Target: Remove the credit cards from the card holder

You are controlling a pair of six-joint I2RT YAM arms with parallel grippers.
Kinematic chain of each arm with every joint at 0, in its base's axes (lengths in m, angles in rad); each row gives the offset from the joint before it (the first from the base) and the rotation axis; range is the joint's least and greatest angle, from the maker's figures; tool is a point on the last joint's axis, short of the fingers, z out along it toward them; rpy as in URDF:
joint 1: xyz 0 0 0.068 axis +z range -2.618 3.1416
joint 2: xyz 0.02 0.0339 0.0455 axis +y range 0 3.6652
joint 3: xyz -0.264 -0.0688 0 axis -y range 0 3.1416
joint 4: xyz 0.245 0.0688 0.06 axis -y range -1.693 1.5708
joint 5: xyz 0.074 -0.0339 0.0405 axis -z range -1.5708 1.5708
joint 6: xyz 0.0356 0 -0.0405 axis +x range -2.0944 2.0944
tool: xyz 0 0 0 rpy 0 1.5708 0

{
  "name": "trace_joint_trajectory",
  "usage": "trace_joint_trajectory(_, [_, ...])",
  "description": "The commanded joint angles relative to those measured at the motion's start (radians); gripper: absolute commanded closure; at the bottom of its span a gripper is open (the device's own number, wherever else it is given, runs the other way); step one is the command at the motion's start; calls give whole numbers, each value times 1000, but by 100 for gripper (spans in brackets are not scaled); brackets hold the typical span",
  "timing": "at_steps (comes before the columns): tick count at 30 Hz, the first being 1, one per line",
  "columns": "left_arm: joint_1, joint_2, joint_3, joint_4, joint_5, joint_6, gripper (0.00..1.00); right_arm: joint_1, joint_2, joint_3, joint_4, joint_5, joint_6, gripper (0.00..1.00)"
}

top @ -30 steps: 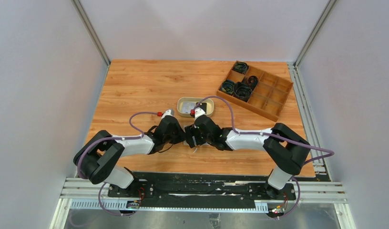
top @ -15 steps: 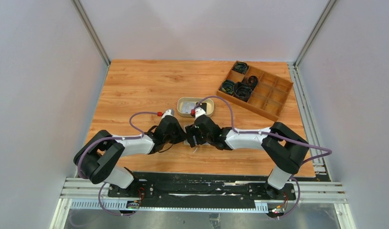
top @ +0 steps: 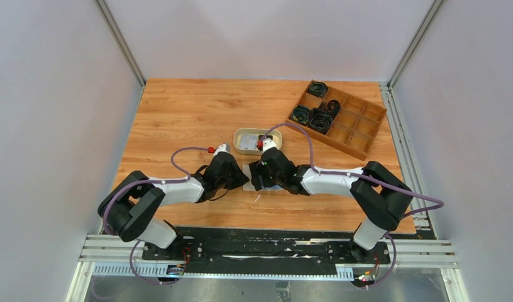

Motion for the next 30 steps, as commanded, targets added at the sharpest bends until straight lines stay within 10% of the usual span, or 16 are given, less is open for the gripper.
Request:
trace_joint_trajectory(1, [4, 41, -27, -143, -33, 47, 100, -25, 25, 2, -78, 56, -30, 23])
trace_joint_trajectory(30, [4, 61, -23, -140, -20, 61, 100, -36, -110, -36, -98, 57, -89, 20])
